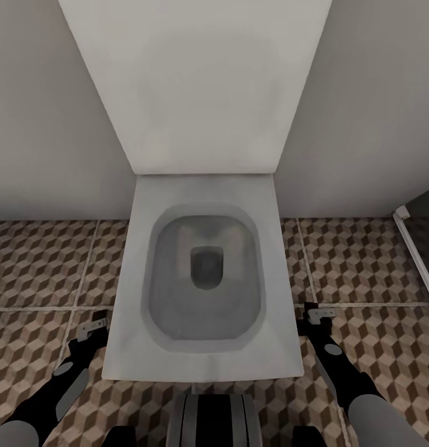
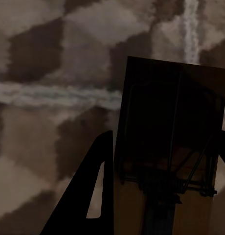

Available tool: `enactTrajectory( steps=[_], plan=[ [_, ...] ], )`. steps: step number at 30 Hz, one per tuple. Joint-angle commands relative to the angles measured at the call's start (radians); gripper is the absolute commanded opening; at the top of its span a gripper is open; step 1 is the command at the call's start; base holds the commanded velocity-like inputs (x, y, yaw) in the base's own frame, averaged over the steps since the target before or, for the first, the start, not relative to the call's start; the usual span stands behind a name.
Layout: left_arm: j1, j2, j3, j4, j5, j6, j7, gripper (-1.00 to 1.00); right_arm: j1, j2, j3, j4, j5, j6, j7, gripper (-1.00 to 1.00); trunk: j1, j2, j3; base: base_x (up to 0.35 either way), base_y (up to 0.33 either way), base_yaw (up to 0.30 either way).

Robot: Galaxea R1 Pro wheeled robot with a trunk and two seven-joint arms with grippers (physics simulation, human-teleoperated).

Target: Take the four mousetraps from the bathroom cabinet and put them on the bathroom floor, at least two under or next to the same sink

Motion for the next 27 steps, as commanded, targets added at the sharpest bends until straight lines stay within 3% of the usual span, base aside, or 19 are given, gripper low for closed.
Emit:
enactTrajectory(
  steps=[1,11,16,27],
  plan=[
    [-0.001,0.002,-0.008,0.0,0.008,-0.005,0.009,-1.0,0.0,0.0,-0.003,0.001,0.008,-0.003,-0.001,-1.0,0.0,0.0,0.0,0.0,0.0,0.0],
    [-0.001,0.012,-0.008,0.0,0.008,-0.006,0.009,-1.0,0.0,0.0,-0.003,0.001,0.008,-0.003,-0.005,-1.0,0.0,0.0,0.0,0.0,0.0,0.0],
    [-0.001,0.011,-0.008,0.0,0.008,-0.006,0.009,-1.0,-0.001,0.0,-0.003,0.001,0.008,-0.003,-0.005,-1.0,0.002,-0.001,-0.02,0.0,0.0,0.0],
    [-0.001,0.012,-0.008,0.0,0.008,-0.007,0.009,-1.0,0.0,0.0,-0.003,0.001,0.008,-0.003,-0.005,-1.0,0.002,-0.001,-0.02,0.0,0.0,0.0]
  ],
)
